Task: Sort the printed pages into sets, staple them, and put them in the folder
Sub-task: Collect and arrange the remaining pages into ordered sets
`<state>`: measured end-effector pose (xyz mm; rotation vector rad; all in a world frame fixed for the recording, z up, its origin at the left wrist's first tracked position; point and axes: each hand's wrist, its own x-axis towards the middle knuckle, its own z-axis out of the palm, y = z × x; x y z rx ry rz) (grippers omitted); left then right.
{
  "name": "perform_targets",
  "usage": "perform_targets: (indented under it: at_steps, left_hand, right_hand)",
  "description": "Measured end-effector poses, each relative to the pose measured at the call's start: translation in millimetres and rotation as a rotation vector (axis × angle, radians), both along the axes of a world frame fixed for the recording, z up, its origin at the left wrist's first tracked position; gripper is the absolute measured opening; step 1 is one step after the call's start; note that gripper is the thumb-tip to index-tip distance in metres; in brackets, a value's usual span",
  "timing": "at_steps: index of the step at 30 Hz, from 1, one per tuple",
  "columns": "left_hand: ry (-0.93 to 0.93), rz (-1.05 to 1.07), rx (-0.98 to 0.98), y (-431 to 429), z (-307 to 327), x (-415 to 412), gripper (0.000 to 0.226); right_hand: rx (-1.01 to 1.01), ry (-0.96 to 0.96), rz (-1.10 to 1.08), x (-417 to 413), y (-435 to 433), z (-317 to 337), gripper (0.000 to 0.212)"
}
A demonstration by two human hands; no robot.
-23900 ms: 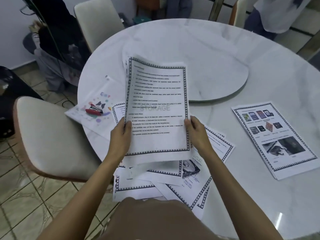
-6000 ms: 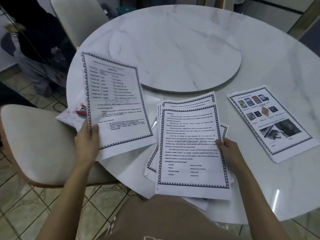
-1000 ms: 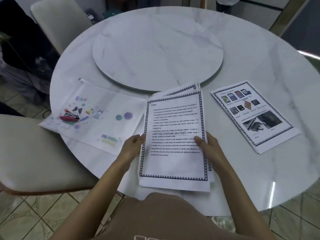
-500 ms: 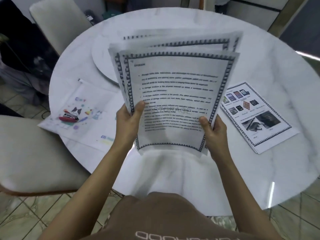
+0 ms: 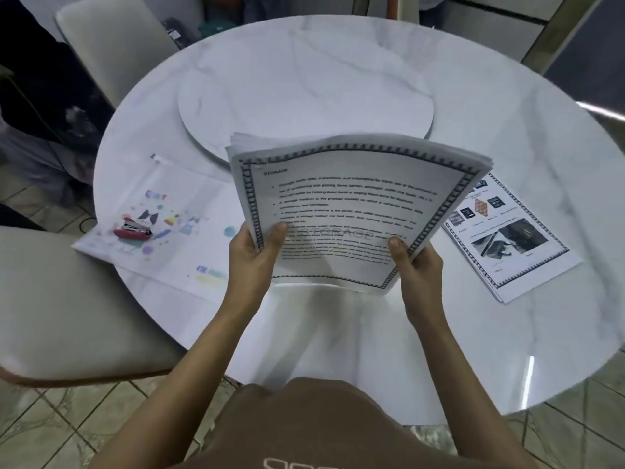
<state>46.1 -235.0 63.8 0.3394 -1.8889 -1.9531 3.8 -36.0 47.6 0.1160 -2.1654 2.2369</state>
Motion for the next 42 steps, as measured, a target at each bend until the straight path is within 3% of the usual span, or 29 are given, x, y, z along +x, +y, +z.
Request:
perform_targets:
  at_steps: [7,13,21,31,35,42]
  left_hand:
    - [0.093,-0.029,-0.053,-10,10,0,0.029]
    - [0.107,-0.052,-0.106,-11,19,-12,0.011]
    - [0.139,0.029,-0.11,-8,29,-9,0.014]
    - [-0.355,0.009,-0.074,-25,-51,18,0.016]
    - [-0.456,0.012,-0.061,-26,-67,29,0.013]
    - [-0.525,0.048,-0.22,-37,-73,22,0.009]
  right_hand:
    - [0.023,0.069,0.019,-3,3,9,0.013]
    - [0.031,0.059,-0.016,-10,0,8,0.019]
    - [0.05,0.014,-0.026,-16,2,19,0.011]
    - [0.301,-0.288,0.158,-11,-4,-30,0.008]
    - [0.339,-0.389,0.195,-6,-6,-52,0.01]
    - [0.376,-0.436,0.217,-9,-20,-63,0.01]
